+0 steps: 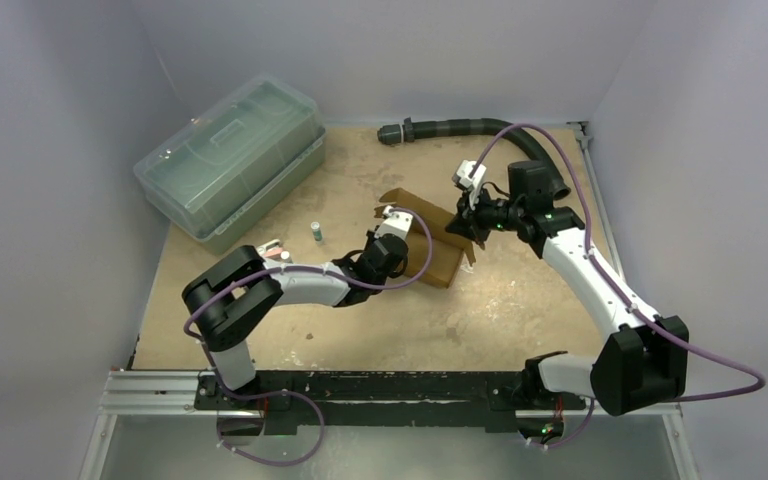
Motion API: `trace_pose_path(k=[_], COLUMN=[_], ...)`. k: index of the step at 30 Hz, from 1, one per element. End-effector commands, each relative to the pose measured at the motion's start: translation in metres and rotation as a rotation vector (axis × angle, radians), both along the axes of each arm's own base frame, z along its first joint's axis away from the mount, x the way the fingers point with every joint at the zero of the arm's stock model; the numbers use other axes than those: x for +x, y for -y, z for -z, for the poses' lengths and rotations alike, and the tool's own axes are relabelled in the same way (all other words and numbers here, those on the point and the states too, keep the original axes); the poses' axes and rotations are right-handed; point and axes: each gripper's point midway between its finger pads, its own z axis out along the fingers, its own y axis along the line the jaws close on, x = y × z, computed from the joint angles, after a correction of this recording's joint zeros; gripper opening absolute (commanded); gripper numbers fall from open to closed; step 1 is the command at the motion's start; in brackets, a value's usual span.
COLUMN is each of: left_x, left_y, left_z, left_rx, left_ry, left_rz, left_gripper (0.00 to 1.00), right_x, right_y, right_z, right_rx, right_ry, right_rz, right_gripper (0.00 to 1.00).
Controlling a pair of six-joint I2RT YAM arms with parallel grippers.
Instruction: Fold the paper box
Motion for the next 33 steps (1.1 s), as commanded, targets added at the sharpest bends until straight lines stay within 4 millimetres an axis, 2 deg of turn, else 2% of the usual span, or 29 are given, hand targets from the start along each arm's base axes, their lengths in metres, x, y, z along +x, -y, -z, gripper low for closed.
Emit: trace_pose_path(k=[1,6,13,18,24,29,33], left_x=[-0.003,-0.004,-0.004,-0.002,-0.008,-0.025,-0.037], left_y=[-0.007,-0.012,-0.011,-0.009,-0.012,-0.029,-0.069], left_z=[-0.004,-0.021,-0.037,-0.051,-0.061,-0.086,-0.105], left_rx=[0.011,-0.042,-0.183,-0.268,-0.335,-0.406,-0.385], left_ry=[-0.020,-0.013,-0.053,-0.070,-0.082,-0.066,0.000], left_rz=[-0.026,-0.064,-0.053,-0.034,-0.005,0.032,-0.027], left_gripper=[0.18,0.30,0.33,0.40,0.41,0.44,0.54], right_x=[0.005,0.009,0.011,0.013,0.013,0.011,0.011], right_y=[-0.006,-0.002,0.000,0.000,0.001,0.001,0.000], right_z=[-0.024,-0.024,-0.021,-0.018,-0.018,-0.019,-0.018], right_rx=[0.039,0.023,0.012,0.007,0.003,0.005,0.006], right_ry=[0.096,0.117,0.121,0.117,0.121,0.125,0.120], right_rz=[-0.010,0.016,0.027,0.033,0.038,0.035,0.032], right_gripper=[0.00,0.00,0.00,0.00,0.00,0.00,0.00])
